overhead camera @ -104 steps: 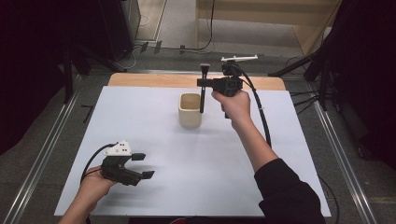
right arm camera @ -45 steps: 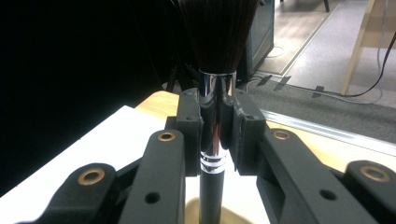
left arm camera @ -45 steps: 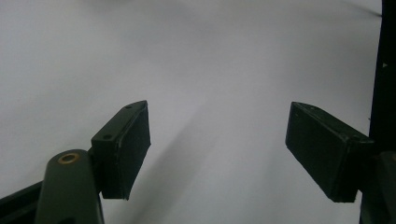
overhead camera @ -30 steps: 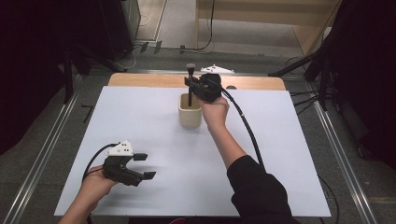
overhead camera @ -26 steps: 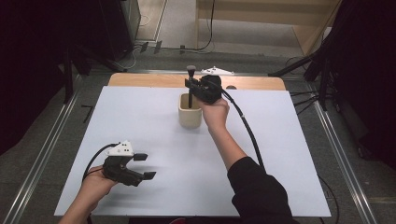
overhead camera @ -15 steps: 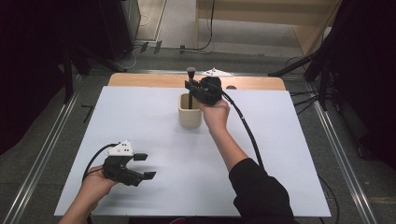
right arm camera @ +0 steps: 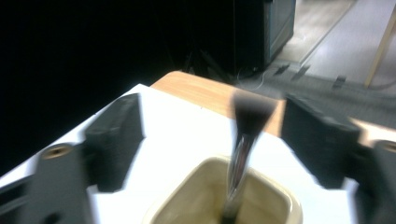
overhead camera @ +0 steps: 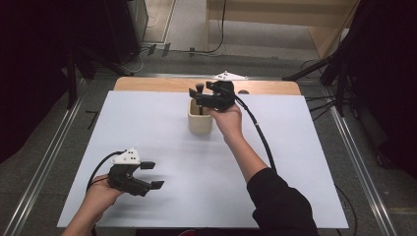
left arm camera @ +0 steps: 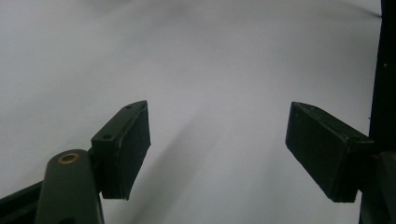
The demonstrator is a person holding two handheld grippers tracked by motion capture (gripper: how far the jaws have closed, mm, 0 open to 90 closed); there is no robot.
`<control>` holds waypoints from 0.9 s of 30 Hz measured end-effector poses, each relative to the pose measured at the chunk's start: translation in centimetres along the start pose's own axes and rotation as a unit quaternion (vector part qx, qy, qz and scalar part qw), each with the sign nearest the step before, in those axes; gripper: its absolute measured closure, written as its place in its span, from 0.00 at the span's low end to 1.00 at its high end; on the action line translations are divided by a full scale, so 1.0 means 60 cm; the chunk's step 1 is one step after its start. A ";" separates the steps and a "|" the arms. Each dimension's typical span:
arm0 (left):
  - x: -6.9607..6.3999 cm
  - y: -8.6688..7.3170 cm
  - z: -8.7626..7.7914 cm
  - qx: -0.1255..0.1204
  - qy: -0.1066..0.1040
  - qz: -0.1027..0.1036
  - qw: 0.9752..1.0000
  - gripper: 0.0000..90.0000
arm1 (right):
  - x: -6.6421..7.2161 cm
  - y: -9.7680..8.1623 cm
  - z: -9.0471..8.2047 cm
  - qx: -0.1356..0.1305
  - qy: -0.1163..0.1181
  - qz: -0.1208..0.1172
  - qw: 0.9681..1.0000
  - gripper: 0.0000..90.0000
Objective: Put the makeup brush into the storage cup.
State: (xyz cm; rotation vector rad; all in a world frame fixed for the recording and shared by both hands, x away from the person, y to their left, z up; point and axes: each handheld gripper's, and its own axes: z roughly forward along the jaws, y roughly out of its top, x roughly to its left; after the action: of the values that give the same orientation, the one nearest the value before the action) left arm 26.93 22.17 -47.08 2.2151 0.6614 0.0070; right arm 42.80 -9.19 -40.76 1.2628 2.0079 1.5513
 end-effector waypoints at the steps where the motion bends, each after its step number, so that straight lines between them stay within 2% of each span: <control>1: 0.000 0.000 0.000 0.000 0.000 0.001 1.000 0.25 | -0.001 0.001 -0.002 0.005 -0.001 0.007 1.000 0.17; 3: -0.001 0.000 0.000 0.000 0.000 0.002 1.000 0.25 | -0.003 0.003 -0.007 0.012 -0.005 0.011 1.000 0.16; 6: 0.000 0.000 0.001 0.002 0.001 0.001 1.000 0.25 | -0.007 0.003 -0.015 0.023 -0.005 0.001 1.000 0.16; 10: 0.000 0.000 0.000 0.001 0.001 0.000 1.000 0.25 | -0.011 0.001 -0.022 0.035 0.011 0.002 0.999 0.16; 15: 0.000 -0.001 0.000 0.001 0.002 -0.002 1.000 0.25 | -0.006 -0.006 -0.028 0.053 0.021 -0.016 0.998 0.17; 18: 0.000 -0.001 0.000 0.002 0.002 -0.001 1.000 0.25 | -0.003 -0.011 -0.031 0.068 0.035 -0.021 0.997 0.18; 27: 0.000 -0.001 0.000 0.003 0.003 -0.002 1.000 0.25 | 0.005 -0.023 -0.051 0.074 0.048 -0.032 0.996 0.19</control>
State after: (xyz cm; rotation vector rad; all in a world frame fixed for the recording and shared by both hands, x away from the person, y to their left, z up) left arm 26.91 22.20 -47.15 2.2195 0.6710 0.0104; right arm 39.87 -10.92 -40.81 1.1836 2.2373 1.4836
